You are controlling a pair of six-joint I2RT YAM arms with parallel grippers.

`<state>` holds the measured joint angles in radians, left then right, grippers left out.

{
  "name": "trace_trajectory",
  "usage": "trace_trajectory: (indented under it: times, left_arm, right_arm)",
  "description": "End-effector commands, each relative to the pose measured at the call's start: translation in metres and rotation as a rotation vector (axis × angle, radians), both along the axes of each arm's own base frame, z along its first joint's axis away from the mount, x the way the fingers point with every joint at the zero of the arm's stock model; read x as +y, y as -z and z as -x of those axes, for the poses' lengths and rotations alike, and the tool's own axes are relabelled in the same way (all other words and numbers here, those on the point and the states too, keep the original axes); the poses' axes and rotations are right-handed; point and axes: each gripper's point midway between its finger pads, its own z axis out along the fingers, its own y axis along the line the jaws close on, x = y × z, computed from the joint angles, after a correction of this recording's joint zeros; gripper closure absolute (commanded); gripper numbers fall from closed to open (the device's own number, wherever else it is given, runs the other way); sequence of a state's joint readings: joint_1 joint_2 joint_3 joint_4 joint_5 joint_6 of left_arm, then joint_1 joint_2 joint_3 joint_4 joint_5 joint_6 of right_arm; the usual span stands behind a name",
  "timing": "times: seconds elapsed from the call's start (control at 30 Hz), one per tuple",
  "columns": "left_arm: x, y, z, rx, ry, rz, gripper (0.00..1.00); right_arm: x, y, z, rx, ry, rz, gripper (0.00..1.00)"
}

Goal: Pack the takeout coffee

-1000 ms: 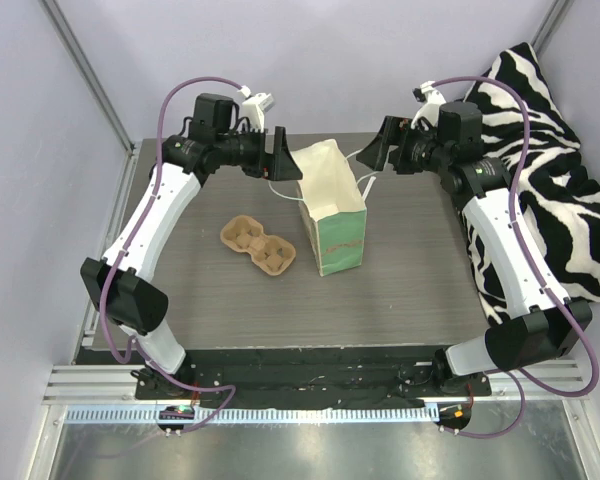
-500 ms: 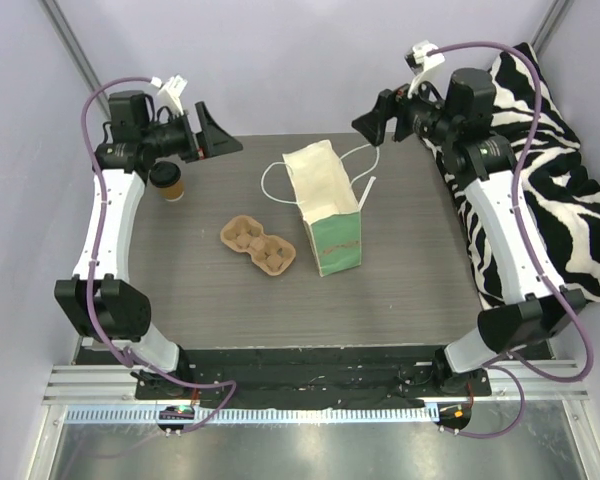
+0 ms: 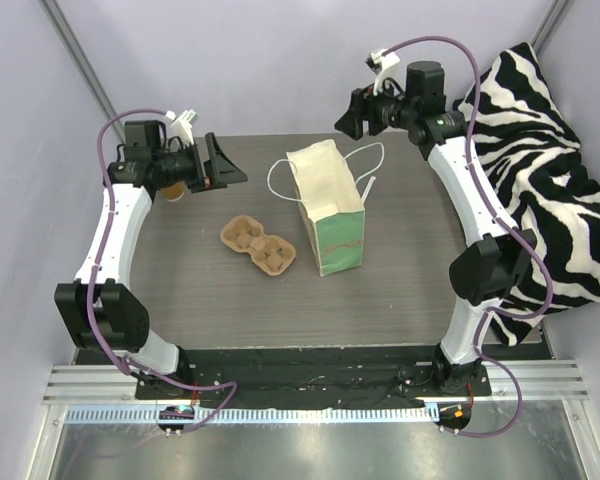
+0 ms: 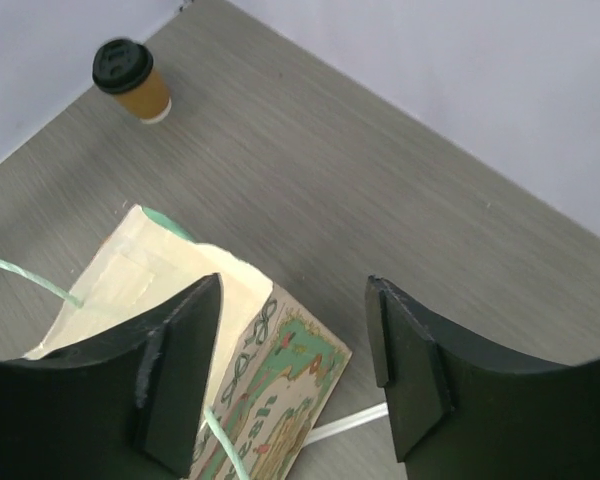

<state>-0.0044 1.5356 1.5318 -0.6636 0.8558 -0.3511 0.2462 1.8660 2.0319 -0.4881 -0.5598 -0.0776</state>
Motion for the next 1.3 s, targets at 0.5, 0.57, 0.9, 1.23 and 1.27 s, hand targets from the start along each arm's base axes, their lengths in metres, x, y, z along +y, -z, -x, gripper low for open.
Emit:
trace_trajectory:
  times: [0.5, 0.57, 0.9, 1.23, 1.27]
  left_arm:
    - [0.016, 0.018, -0.003, 0.012, -0.061, -0.019, 0.00]
    - [0.017, 0.019, -0.004, 0.015, -0.064, -0.019, 0.00]
    - [0.019, 0.029, -0.005, 0.039, -0.082, -0.028, 0.02]
    - [0.021, 0.037, -0.008, 0.060, -0.097, -0.044, 0.02]
    - [0.023, 0.039, -0.009, 0.064, -0.102, -0.047, 0.02]
  right_arm:
    - [0.016, 0.015, 0.021, 0.101, -0.073, 0.018, 0.40]
    - [0.018, 0.023, 0.020, 0.114, -0.076, 0.034, 0.41]
    - [0.023, 0.043, 0.021, 0.192, -0.103, 0.040, 0.58]
    - [0.020, 0.038, 0.040, 0.318, -0.042, -0.038, 0.99]
    - [0.015, 0.039, 0.039, 0.363, 0.025, -0.067, 0.99]
